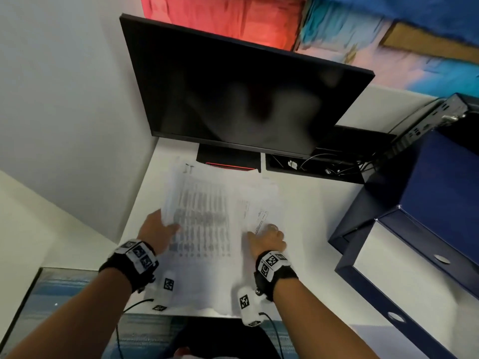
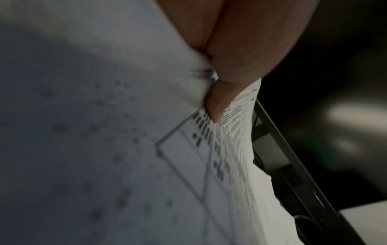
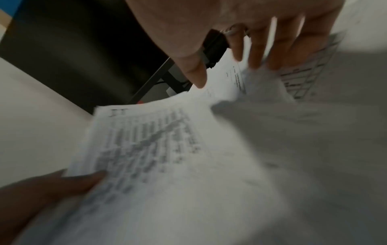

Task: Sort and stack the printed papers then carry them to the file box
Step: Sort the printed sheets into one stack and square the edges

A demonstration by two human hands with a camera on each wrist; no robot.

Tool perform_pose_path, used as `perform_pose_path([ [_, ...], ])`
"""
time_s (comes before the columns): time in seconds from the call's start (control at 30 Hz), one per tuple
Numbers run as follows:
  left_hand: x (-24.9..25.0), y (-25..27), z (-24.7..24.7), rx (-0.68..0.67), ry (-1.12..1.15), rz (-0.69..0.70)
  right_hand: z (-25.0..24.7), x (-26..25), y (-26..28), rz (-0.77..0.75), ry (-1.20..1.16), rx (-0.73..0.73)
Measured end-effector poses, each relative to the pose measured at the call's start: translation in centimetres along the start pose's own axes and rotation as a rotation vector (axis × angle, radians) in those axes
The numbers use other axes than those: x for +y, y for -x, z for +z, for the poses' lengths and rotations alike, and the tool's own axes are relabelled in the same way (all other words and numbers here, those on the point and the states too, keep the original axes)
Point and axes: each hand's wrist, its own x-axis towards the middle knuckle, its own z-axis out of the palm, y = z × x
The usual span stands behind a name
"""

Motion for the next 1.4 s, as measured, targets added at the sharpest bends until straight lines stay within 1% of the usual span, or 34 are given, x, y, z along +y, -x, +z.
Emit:
perform_pose_path([
  [0.03, -0.3, 0.2, -0.9, 0.064, 0.022, -0.004, 0.0, -0.3, 0.3, 0.065, 0.051, 0.02],
  [0.07, -0.4, 0.5, -2.0, 0.121, 0.044, 0.007, 0.2, -0.4, 0.5, 0.121, 0.049, 0.018],
  [0.13, -0.7, 1.3, -3.9, 0.183, 0.075, 0.014, 0.9, -1.2, 0.9, 0.179, 0.056, 0.02],
  [0.27, -1.6, 1.9, -6.0, 0.182, 0.083, 0.032, 3.1, -2.0, 0.4, 0.143, 0.183, 0.054],
  [0.33, -1.9, 2.0, -6.4, 0.187, 0.091, 0.034, 3.2, -2.2, 0.1, 0.111, 0.18, 0.043],
  [0.47, -1.8, 1.9, -6.6, 0.224, 0.108, 0.02, 2.4, -2.6, -1.0, 0.031, 0.035, -0.031],
  [0.53, -1.7, 1.7, -6.6, 0.222, 0.112, 0.008, 1.4, -2.7, -1.4, -0.031, -0.033, -0.009],
  [0.63, -1.7, 1.7, -6.7, 0.213, 0.125, 0.008, -0.7, -2.5, -2.2, -0.126, -0.227, 0.057],
  [0.7, -1.8, 1.9, -6.3, 0.208, 0.155, 0.0, -1.8, -2.2, -2.3, -0.111, -0.289, 0.106],
  [0.73, -1.8, 1.9, -5.9, 0.192, 0.181, -0.024, -2.0, -2.2, -2.0, -0.056, -0.267, 0.091],
  [0.8, -2.0, 2.0, -4.8, 0.132, 0.196, -0.079, -1.9, -1.8, -1.1, 0.033, -0.147, -0.014],
  [0.83, -2.3, 1.9, -4.2, 0.102, 0.174, -0.097, -1.9, -1.6, -0.9, 0.024, -0.116, -0.037],
  [0.87, -2.5, 1.9, -3.8, 0.077, 0.141, -0.114, -2.2, -1.6, -0.7, -0.008, -0.107, -0.033],
  [0.9, -2.7, 1.8, -3.5, 0.064, 0.112, -0.123, -3.0, -1.9, -0.2, -0.08, -0.094, 0.004],
  [1.03, -3.5, 1.8, -3.0, 0.067, 0.054, -0.144, -9.1, -4.1, 1.4, -0.433, 0.083, 0.292],
  [1.1, -3.5, 1.6, -2.8, 0.059, 0.044, -0.156, -12.8, -5.9, 3.0, -0.545, 0.075, 0.391],
  [1.17, -3.0, 1.4, -2.4, 0.057, 0.041, -0.156, -16.2, -7.7, 4.5, -0.629, 0.002, 0.471],
  [1.2, -2.6, 1.3, -2.1, 0.064, 0.039, -0.153, -17.5, -8.5, 5.1, -0.666, -0.05, 0.486],
  [1.23, -2.3, 1.3, -1.8, 0.075, 0.043, -0.146, -18.3, -9.0, 5.2, -0.683, -0.113, 0.47],
  [1.3, -1.2, 1.5, -1.4, 0.084, 0.042, -0.145, -18.6, -9.6, 4.9, -0.672, -0.238, 0.393],
  [1.33, -0.9, 1.6, -1.1, 0.08, 0.037, -0.143, -17.9, -9.7, 4.4, -0.652, -0.281, 0.347],
  [1.4, -0.7, 1.5, -0.5, 0.06, 0.031, -0.15, -14.9, -9.1, 2.3, -0.562, -0.317, 0.242],
])
